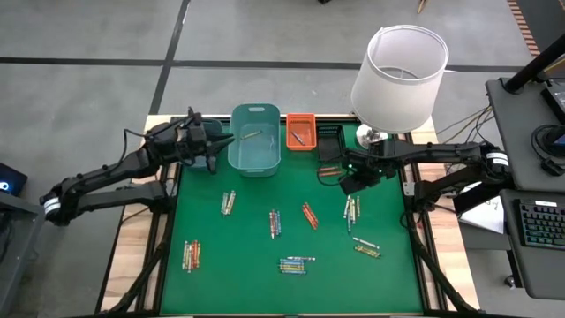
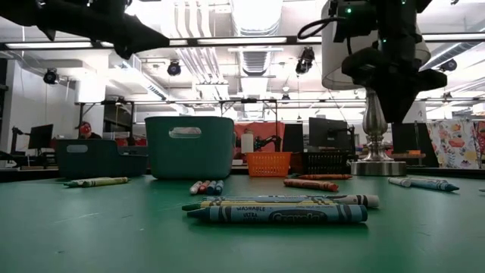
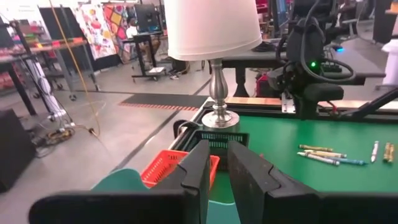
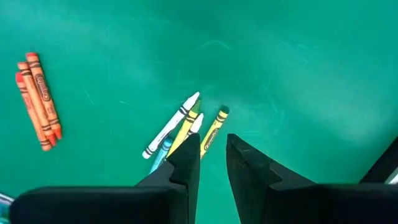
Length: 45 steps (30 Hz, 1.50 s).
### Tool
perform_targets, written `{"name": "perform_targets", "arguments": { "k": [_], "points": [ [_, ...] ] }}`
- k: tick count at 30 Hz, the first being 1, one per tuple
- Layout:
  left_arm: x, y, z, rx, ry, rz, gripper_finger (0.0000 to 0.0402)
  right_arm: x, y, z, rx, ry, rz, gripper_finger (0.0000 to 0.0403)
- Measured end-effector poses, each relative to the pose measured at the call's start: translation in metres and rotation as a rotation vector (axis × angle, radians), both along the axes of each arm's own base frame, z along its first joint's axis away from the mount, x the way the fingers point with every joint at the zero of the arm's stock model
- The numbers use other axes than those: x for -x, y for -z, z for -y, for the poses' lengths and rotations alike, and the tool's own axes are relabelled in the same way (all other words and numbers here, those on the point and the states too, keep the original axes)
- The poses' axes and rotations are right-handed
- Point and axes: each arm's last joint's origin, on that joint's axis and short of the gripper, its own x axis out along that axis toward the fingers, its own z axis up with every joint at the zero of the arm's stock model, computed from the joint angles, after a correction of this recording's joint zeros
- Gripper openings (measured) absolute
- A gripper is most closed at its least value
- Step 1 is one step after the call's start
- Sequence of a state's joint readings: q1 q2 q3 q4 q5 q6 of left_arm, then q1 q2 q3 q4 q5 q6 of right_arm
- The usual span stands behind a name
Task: Sort crayons
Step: Put the white crayon into the black bin
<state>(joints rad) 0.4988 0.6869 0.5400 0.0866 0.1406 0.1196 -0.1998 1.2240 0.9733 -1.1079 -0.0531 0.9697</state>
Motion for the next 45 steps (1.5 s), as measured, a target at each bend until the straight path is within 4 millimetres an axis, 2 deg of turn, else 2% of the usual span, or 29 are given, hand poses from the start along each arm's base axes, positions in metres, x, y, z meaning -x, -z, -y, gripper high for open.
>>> {"name": "perform_targets", "arguments": {
  "k": [8,13,21,25,30,37,45],
  "points": [
    [-0.007,0.004,-0.004,0.074,-0.005,0.003,0.0040,0.000,0.000,0.000,0.005,-0.038,0.001,0.0068],
    [-0.009,0.006,-0.005,0.148,-0.010,0.023,0.0040,-0.003,0.001,0.000,-0.001,0.010,0.016,0.0068],
    [-0.010,0.007,-0.005,0.244,-0.016,0.044,0.0040,-0.017,0.010,-0.014,0.001,-0.048,0.028,0.0068],
    [-0.010,0.008,-0.004,0.249,-0.015,0.042,0.0040,-0.022,0.016,-0.021,-0.003,-0.085,-0.002,0.0071],
    [-0.010,0.006,-0.005,0.235,-0.012,0.053,0.0040,-0.030,0.027,-0.028,-0.009,-0.161,-0.028,0.0094],
    [-0.010,0.005,-0.005,0.229,-0.011,0.062,0.0040,-0.038,0.044,-0.029,-0.046,-0.146,-0.104,0.0122],
    [-0.011,0.006,-0.005,0.197,-0.009,0.047,0.0040,-0.035,0.044,-0.033,-0.125,-0.191,-0.121,0.0128]
  ]
}}
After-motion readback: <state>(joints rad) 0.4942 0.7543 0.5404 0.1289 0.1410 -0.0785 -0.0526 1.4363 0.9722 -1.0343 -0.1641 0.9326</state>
